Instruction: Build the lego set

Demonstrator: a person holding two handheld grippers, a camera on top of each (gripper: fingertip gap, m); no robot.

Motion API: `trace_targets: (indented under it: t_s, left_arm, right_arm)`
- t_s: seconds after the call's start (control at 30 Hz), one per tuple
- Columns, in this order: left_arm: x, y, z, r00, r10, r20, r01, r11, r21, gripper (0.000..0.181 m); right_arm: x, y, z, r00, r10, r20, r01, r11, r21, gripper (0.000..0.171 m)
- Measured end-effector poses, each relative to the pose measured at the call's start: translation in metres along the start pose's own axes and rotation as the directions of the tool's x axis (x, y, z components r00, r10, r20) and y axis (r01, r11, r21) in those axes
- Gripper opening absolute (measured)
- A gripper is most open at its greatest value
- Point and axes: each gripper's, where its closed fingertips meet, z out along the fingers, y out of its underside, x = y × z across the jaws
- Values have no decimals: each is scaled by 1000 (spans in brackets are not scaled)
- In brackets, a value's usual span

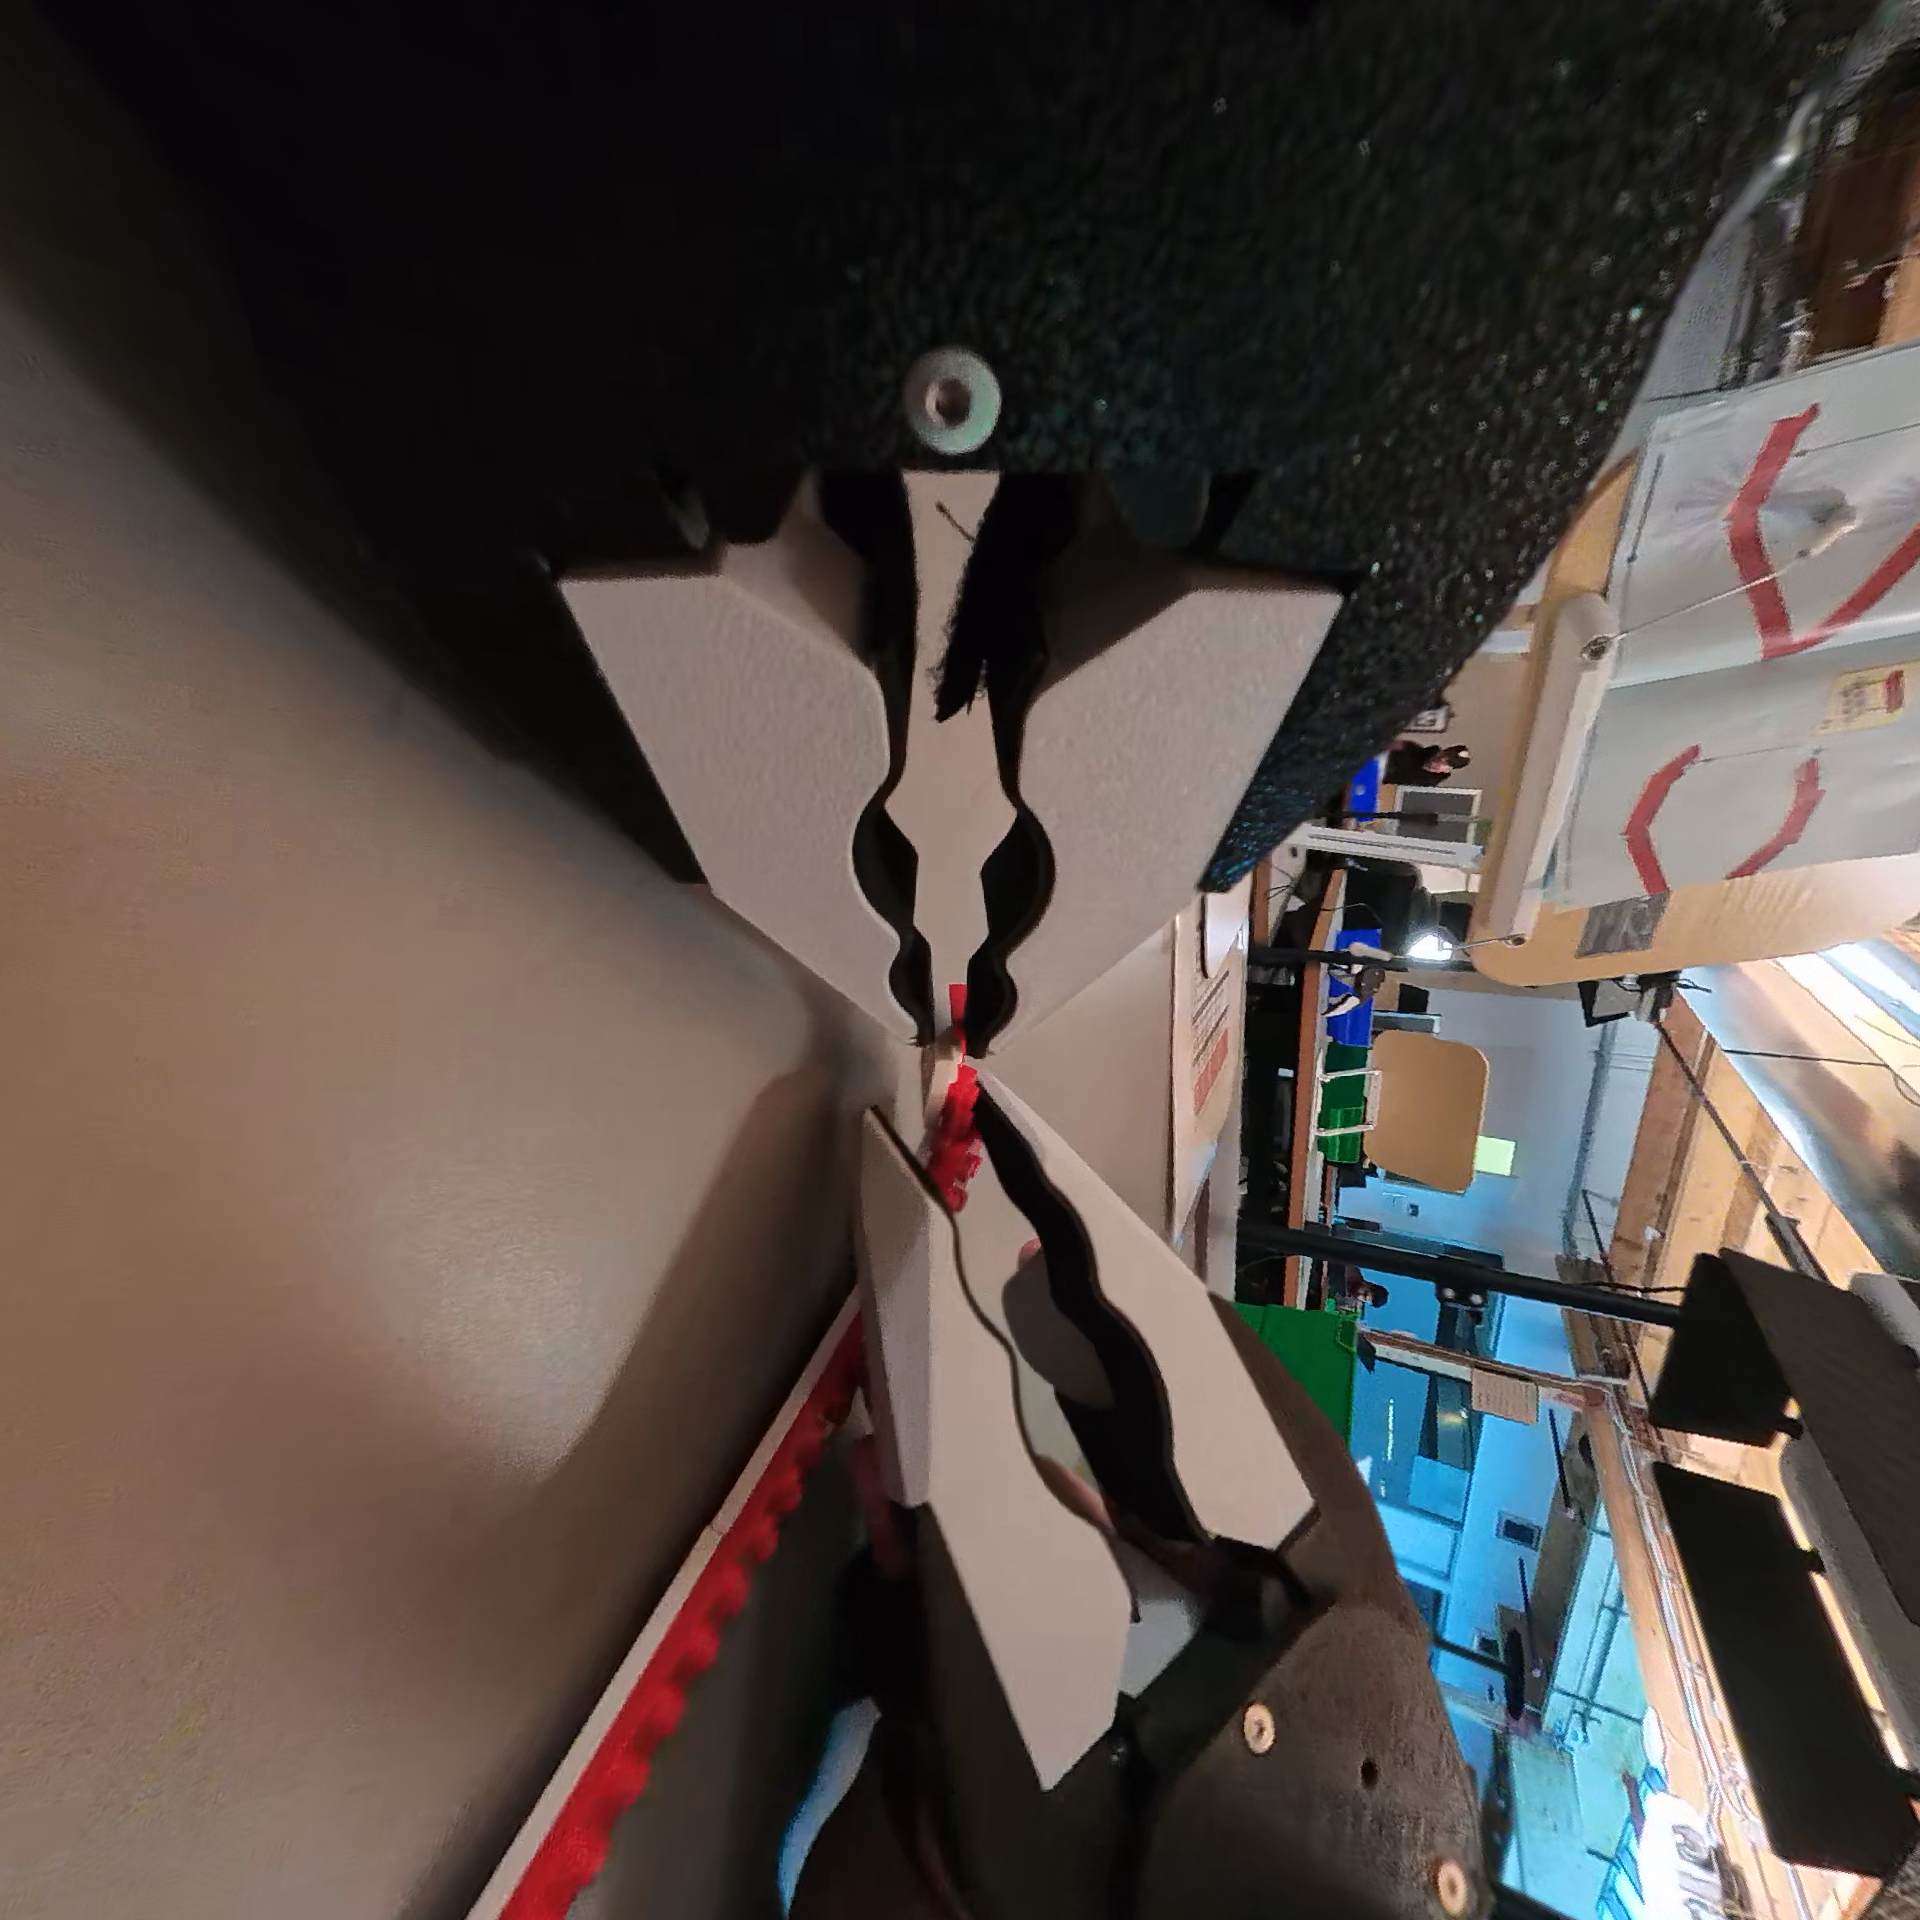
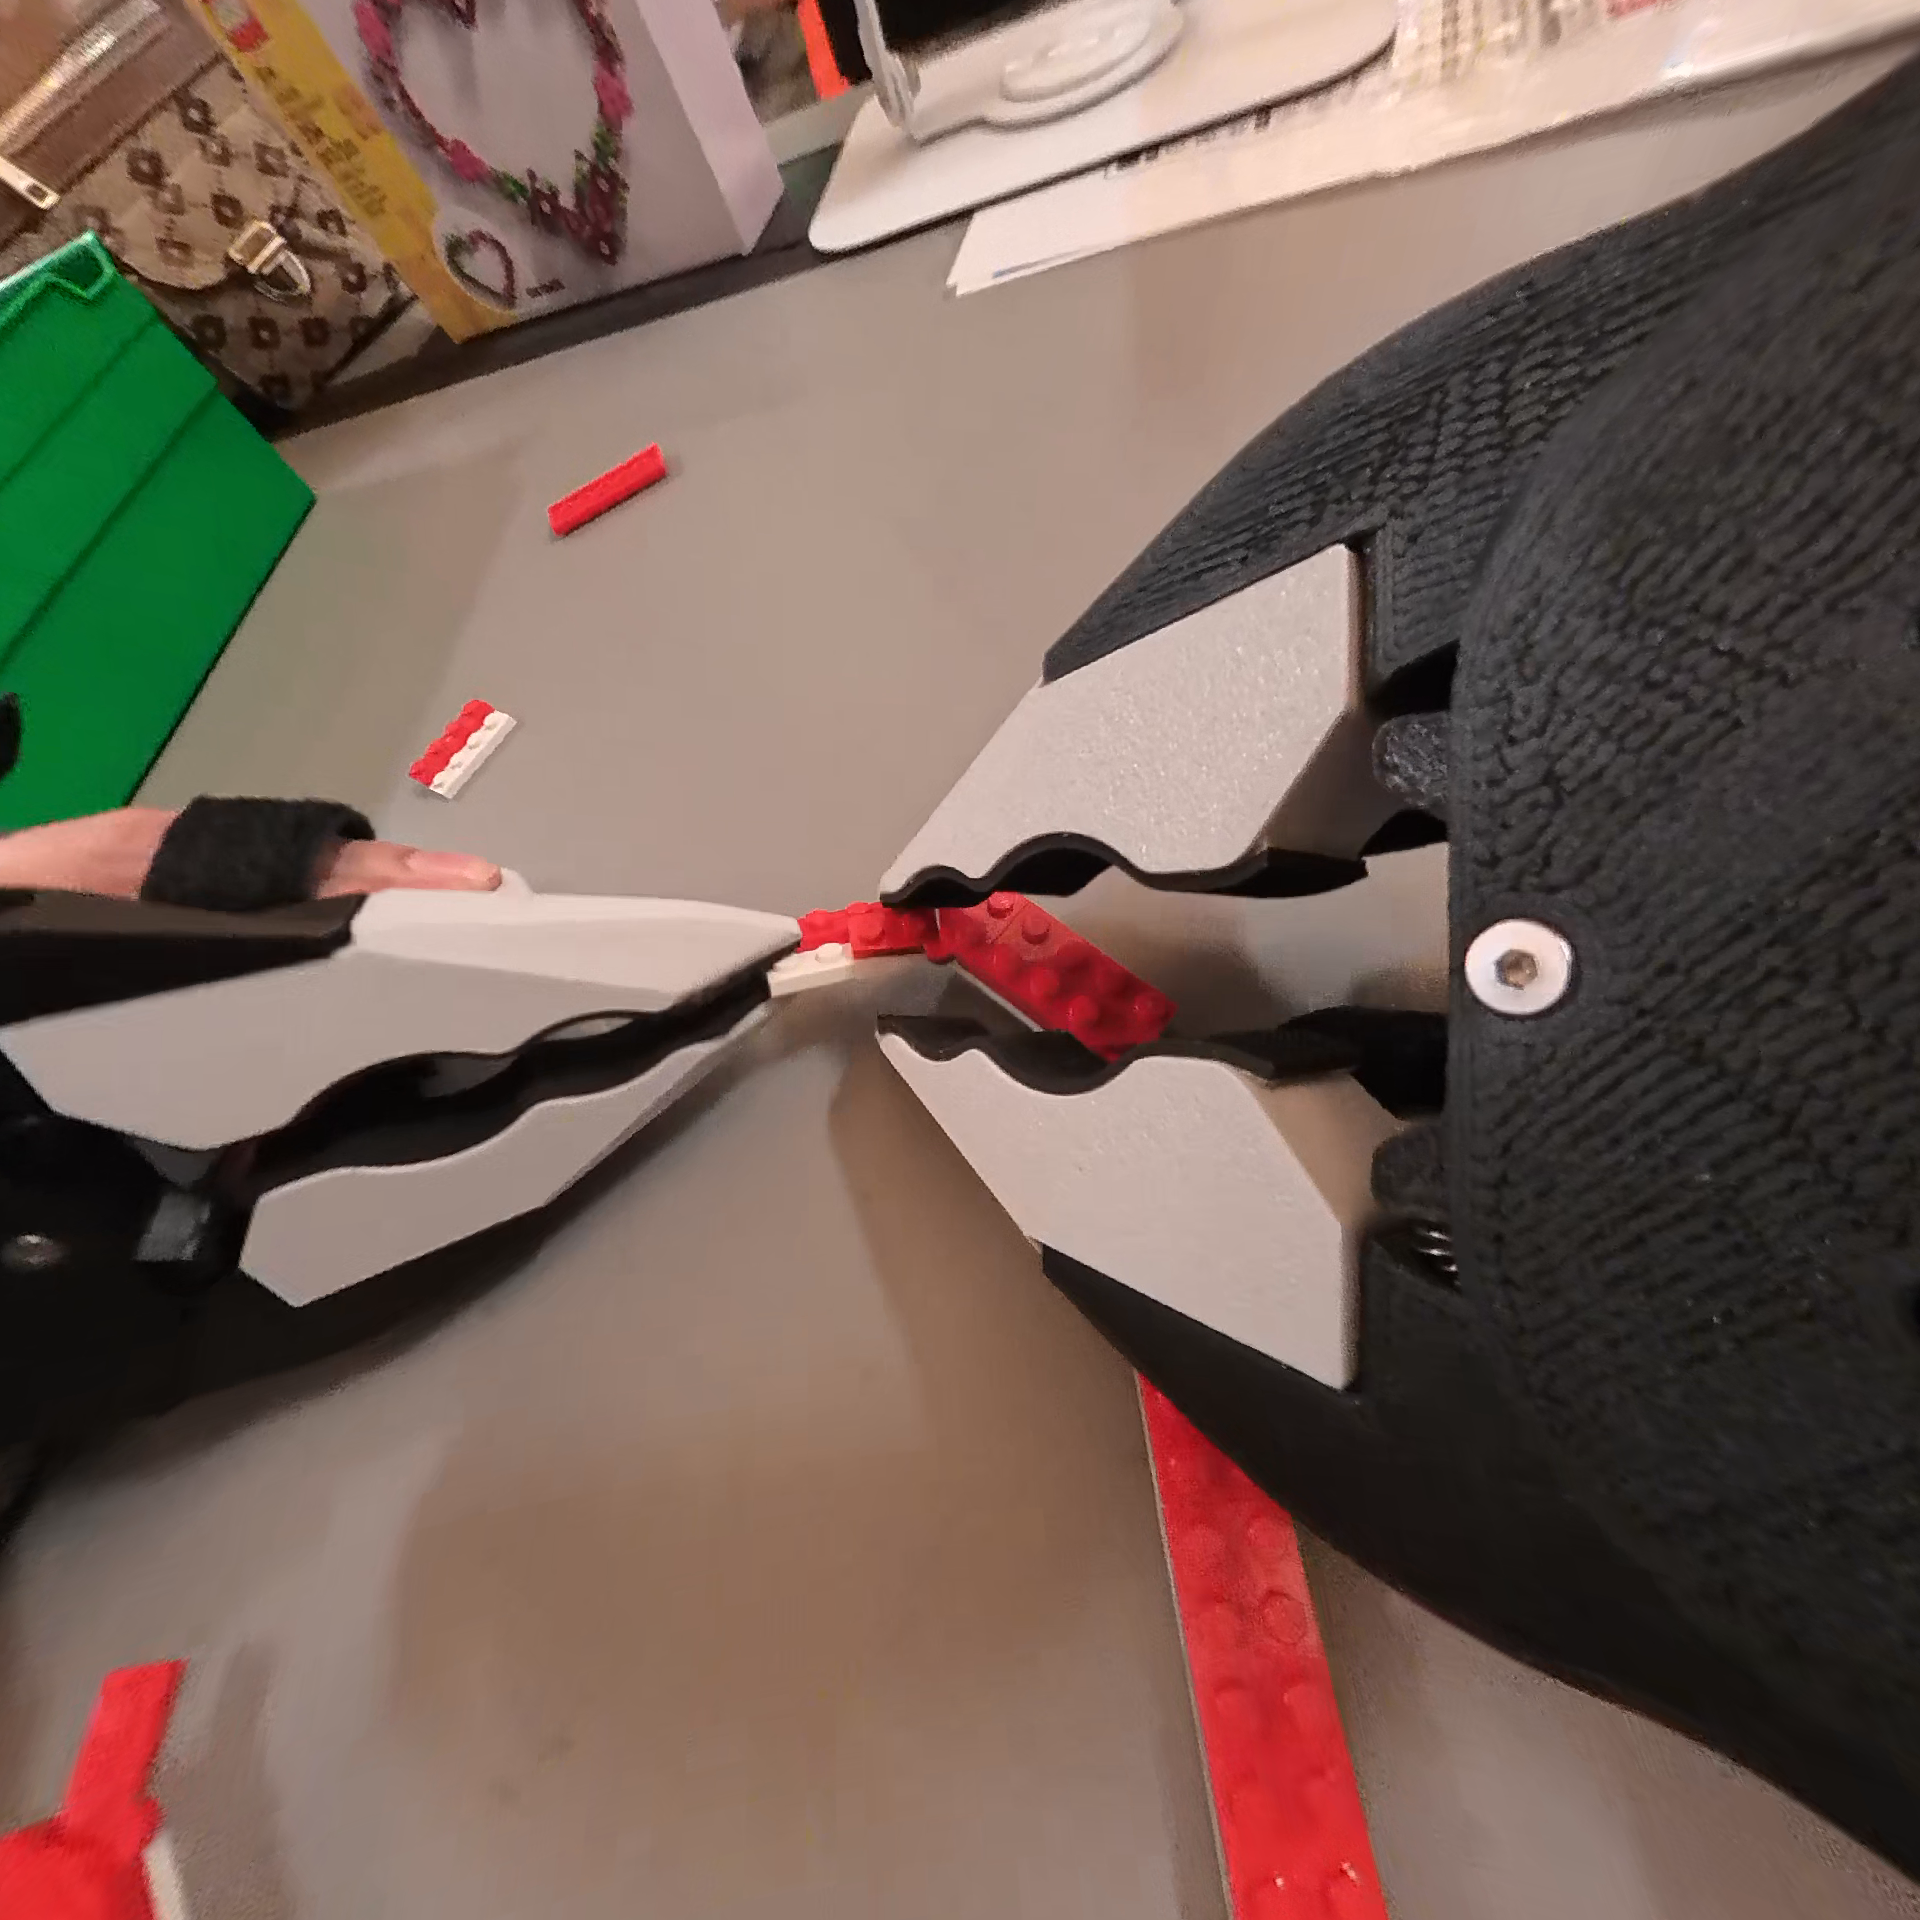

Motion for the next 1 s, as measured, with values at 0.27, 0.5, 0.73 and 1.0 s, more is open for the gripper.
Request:
trace_targets:
  t_s: [0.27,0.5,0.73,1.0]
  left_arm:
    - [4,1,1,997,-60,-44,61,998,12,4]
    - [7,-2,2,995,-80,-62,81,997,18,4]
    - [6,-3,2,997,-64,-51,65,998,21,4]
    - [8,-5,1,997,-60,-48,62,998,31,3]
  right_arm:
    - [3,0,-1,996,-74,-40,72,997,-36,31]
    - [-3,3,-9,980,-191,-47,182,972,-150,26]
    - [-6,2,-8,979,-201,-43,193,969,-153,19]
    - [-9,3,-6,989,-143,-46,137,985,-105,19]
